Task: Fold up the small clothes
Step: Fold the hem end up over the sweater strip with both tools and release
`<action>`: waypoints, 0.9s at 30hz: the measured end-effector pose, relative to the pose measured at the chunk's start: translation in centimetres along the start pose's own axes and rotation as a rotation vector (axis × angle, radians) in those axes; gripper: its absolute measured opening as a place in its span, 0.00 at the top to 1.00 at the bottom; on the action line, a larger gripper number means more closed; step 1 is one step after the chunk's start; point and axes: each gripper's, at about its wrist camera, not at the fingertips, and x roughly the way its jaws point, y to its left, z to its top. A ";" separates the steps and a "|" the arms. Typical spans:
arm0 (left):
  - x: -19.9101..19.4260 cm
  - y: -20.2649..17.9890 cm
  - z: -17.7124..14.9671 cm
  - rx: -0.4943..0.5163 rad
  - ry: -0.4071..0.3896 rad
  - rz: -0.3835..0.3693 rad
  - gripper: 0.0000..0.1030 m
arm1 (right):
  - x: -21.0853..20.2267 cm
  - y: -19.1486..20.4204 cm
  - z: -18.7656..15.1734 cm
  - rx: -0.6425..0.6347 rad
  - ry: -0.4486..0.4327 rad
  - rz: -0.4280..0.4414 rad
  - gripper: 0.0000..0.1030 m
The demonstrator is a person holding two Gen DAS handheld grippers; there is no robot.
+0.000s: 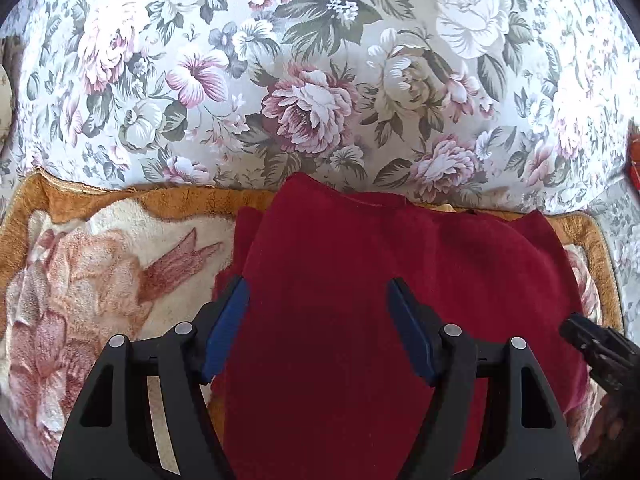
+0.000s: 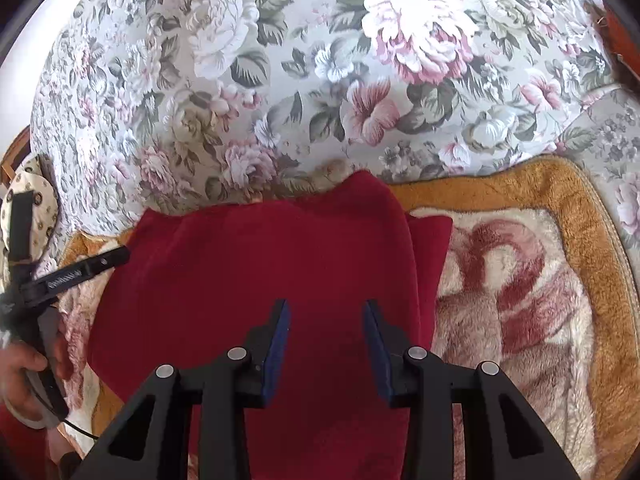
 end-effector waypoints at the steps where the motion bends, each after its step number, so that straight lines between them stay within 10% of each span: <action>1: -0.8 -0.2 -0.5 0.008 -0.005 0.006 0.30 | 0.7 -0.1 -0.3 0.005 0.020 -0.002 0.64; 13: -7.0 0.4 -4.9 -0.019 -0.016 -0.030 0.30 | -4.4 -0.5 0.3 0.040 -0.095 -0.036 0.64; 22: -2.7 1.1 -5.7 -0.027 0.009 -0.012 0.30 | 1.9 -2.4 6.4 0.046 -0.075 -0.135 0.64; 25: -0.6 1.6 -5.2 -0.056 0.028 -0.030 0.30 | 4.3 -2.7 7.4 0.045 -0.037 -0.091 0.93; 27: 0.5 1.7 -4.9 -0.063 0.038 -0.038 0.30 | 4.3 -2.8 7.7 0.033 -0.084 -0.148 0.93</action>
